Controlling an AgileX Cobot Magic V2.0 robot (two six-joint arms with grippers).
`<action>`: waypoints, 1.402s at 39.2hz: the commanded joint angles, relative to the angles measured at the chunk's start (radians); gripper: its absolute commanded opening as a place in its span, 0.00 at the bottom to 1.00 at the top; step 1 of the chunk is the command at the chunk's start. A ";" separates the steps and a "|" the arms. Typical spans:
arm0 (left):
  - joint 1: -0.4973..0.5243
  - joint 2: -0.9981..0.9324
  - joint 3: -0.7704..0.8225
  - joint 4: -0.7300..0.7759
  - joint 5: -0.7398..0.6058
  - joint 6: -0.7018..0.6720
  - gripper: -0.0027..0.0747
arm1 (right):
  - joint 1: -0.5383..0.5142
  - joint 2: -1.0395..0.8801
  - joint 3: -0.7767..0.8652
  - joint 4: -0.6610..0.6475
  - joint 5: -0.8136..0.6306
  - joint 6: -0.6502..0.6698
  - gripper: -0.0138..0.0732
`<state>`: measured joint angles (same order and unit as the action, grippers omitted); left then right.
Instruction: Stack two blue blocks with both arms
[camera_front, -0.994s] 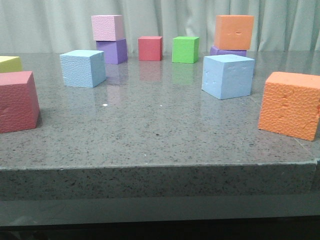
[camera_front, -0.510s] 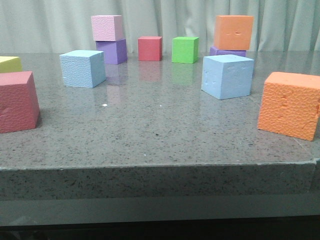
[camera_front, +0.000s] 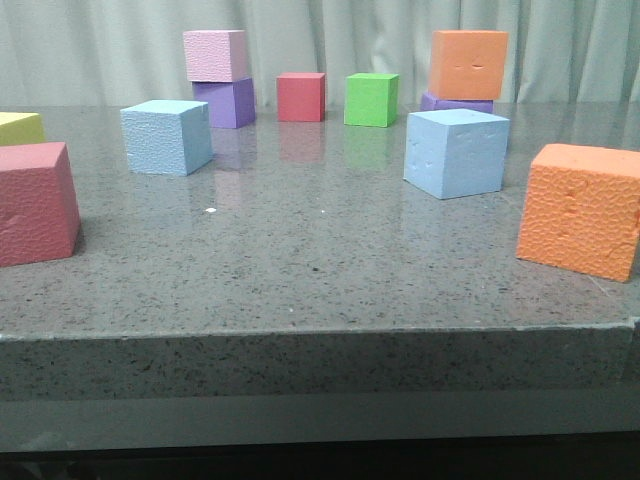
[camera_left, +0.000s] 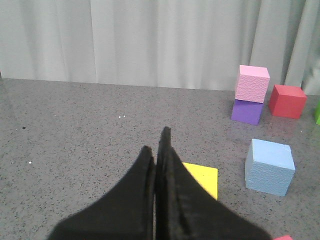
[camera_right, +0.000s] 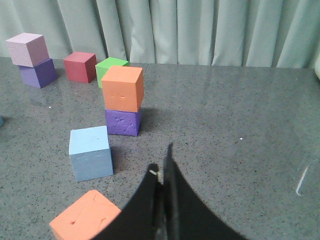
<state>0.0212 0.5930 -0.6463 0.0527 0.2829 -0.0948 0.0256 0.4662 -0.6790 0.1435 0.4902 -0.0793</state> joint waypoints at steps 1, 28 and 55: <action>0.002 0.007 -0.036 0.004 -0.069 -0.001 0.04 | -0.005 0.011 -0.037 0.007 -0.082 -0.006 0.20; 0.002 0.007 -0.036 0.004 -0.071 -0.001 0.93 | -0.005 0.059 -0.054 0.007 -0.136 -0.006 0.90; 0.002 0.007 -0.036 0.004 -0.069 -0.001 0.93 | 0.136 0.712 -0.387 0.033 0.081 -0.052 0.90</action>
<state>0.0212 0.5930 -0.6463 0.0548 0.2844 -0.0948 0.1249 1.1316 -0.9845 0.1669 0.5935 -0.0977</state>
